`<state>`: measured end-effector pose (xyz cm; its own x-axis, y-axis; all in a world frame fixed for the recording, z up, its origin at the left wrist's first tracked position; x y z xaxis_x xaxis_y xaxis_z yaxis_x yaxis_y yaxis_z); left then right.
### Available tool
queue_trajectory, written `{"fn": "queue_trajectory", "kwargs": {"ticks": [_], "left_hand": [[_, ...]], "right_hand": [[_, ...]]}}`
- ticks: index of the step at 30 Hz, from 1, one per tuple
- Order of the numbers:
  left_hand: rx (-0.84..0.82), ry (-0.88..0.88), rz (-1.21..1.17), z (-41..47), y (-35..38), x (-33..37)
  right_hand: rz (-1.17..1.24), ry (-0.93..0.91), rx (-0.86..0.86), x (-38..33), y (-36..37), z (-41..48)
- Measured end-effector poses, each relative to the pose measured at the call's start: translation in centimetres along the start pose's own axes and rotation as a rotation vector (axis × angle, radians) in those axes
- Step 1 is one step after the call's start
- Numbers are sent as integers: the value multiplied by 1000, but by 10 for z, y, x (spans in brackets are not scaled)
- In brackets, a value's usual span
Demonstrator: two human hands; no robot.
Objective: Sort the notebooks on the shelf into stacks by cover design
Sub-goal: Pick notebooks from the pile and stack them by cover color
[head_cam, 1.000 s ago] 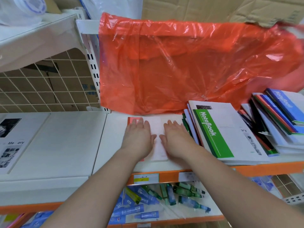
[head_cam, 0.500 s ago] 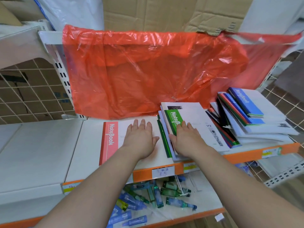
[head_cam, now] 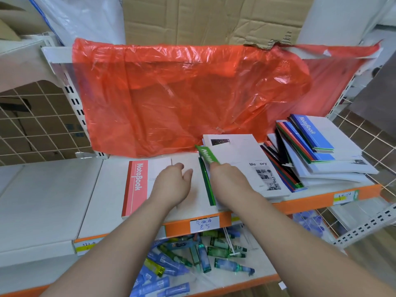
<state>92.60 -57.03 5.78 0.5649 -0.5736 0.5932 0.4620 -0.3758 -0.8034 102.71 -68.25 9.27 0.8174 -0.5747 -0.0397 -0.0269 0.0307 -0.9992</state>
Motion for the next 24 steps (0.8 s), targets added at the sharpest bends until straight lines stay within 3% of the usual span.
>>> {"fn": "queue_trajectory", "kwargs": {"ticks": [3, 5, 9, 12, 15, 18, 24], "left_hand": [[-45, -257, -770, 1, 3, 7], [-74, -354, -1003, -3, 7, 13], [-11, -372, -1018, -5, 12, 15], [11, -308, -1031, -4, 7, 15], [18, -195, -1045, -5, 1, 18], [70, -130, -1008, -2, -2, 20], [75, 39, -903, -1, -6, 45]], "right_hand": [[73, -177, 48, -21, 6, -10], [140, -266, 51, -27, 13, -15], [354, -186, 64, -4, 20, -11], [514, 60, 112, 29, 17, 0], [838, 299, 43, 50, 12, 5], [990, 274, 41, 57, 9, 4], [1194, 229, 256, 67, 0, 0]]}}
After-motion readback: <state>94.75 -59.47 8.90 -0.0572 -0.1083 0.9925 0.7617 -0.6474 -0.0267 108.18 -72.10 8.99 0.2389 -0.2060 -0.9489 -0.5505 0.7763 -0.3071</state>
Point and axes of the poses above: each hand's wrist, its own z-axis towards the middle knuckle, its own y-axis out of the palm, x = y × z, the point moved 2 cm from there along z, towards the middle knuckle, and after that the axes turned 4 degrees about y, right-handed, at the moved point
